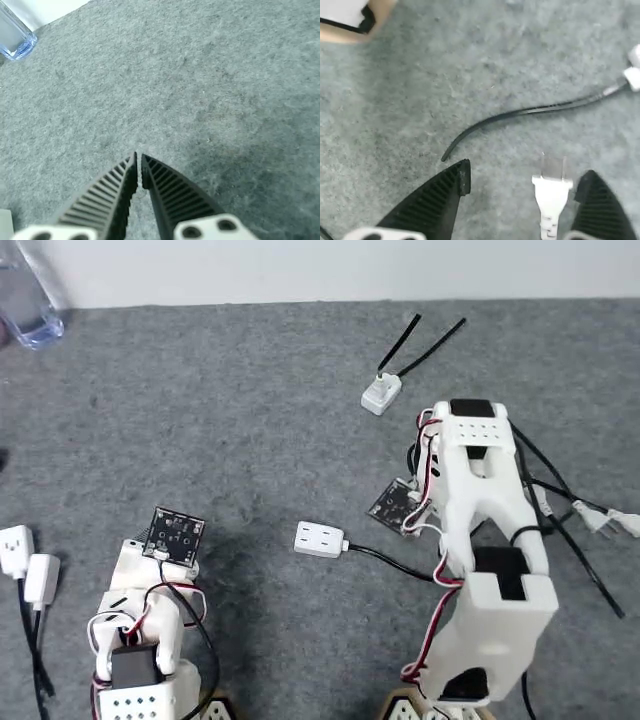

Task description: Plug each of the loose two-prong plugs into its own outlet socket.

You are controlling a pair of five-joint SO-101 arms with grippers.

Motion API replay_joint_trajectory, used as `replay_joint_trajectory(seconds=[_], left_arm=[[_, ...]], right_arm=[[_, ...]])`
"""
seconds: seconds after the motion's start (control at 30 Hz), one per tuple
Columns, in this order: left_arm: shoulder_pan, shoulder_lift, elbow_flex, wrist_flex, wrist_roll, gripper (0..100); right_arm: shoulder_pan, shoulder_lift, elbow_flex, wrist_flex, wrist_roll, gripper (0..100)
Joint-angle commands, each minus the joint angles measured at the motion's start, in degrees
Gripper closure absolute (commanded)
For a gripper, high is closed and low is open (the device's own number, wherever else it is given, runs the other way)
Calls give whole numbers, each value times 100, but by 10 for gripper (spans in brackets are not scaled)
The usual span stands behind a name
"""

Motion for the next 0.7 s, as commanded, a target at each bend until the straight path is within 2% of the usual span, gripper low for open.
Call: replay_joint_trajectory(seconds=[0.0, 0.1, 0.4, 0.67], left_arm=[[9, 26, -22, 26, -44, 985], [9, 26, -22, 26, -44, 985], [9, 26, -22, 26, -44, 985], [0, 26, -22, 26, -44, 985]], right_arm=[[189, 136, -466, 145, 176, 808], [295, 418, -870, 145, 185, 870], [312, 998, -1758, 224, -18, 748], [-92, 1191, -1776, 189, -18, 739]])
